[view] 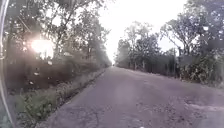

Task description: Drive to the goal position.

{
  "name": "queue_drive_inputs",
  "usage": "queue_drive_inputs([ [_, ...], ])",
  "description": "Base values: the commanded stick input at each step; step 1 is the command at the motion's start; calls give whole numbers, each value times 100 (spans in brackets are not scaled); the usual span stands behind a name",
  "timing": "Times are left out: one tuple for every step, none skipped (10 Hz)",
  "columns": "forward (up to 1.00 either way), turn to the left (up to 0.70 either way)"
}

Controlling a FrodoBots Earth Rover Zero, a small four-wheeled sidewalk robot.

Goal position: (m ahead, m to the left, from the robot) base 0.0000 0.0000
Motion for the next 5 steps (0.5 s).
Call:
queue_drive_inputs([
  [10,1],
  [10,1],
  [10,1],
  [10,1],
  [10,1],
])
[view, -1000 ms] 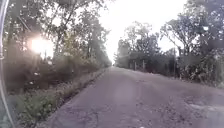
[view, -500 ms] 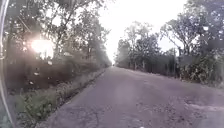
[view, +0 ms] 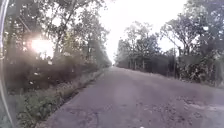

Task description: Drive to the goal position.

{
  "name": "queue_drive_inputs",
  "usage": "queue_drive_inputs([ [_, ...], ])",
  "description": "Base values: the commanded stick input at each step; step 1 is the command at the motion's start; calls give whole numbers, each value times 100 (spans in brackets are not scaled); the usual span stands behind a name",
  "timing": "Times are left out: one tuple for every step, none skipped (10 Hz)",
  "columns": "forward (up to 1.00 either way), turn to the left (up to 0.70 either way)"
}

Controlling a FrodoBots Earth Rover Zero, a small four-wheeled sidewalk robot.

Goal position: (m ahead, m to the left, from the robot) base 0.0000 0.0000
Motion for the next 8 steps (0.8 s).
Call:
queue_drive_inputs([
  [10,1],
  [10,1],
  [10,1],
  [10,1],
  [10,1],
  [10,1],
  [10,1],
  [10,1],
])
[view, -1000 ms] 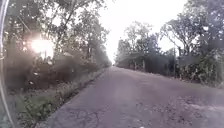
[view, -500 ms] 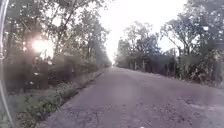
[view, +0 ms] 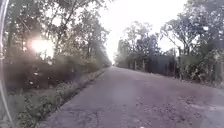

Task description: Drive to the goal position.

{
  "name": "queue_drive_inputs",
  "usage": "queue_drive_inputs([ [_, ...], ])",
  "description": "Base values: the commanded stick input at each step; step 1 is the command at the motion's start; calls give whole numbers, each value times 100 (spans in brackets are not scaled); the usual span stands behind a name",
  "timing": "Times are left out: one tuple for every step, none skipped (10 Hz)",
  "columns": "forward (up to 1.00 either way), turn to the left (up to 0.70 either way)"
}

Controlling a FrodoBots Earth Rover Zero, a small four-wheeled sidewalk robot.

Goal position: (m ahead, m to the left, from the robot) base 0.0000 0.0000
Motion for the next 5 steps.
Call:
queue_drive_inputs([
  [10,1],
  [10,1],
  [10,1],
  [10,1],
  [10,1],
])
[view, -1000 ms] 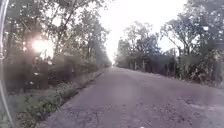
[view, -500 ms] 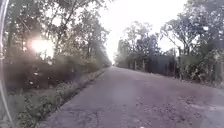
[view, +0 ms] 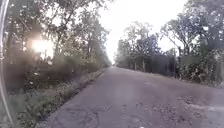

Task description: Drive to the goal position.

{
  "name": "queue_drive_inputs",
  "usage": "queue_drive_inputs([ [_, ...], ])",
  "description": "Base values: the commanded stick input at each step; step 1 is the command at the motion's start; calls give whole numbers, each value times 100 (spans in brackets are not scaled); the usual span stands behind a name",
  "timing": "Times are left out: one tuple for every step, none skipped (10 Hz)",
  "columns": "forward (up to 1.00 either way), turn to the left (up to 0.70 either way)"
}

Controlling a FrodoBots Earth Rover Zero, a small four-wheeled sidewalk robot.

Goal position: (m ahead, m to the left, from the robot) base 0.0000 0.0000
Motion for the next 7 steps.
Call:
queue_drive_inputs([
  [10,1],
  [10,1],
  [10,1],
  [10,1],
  [10,1],
  [10,1],
  [10,1],
])
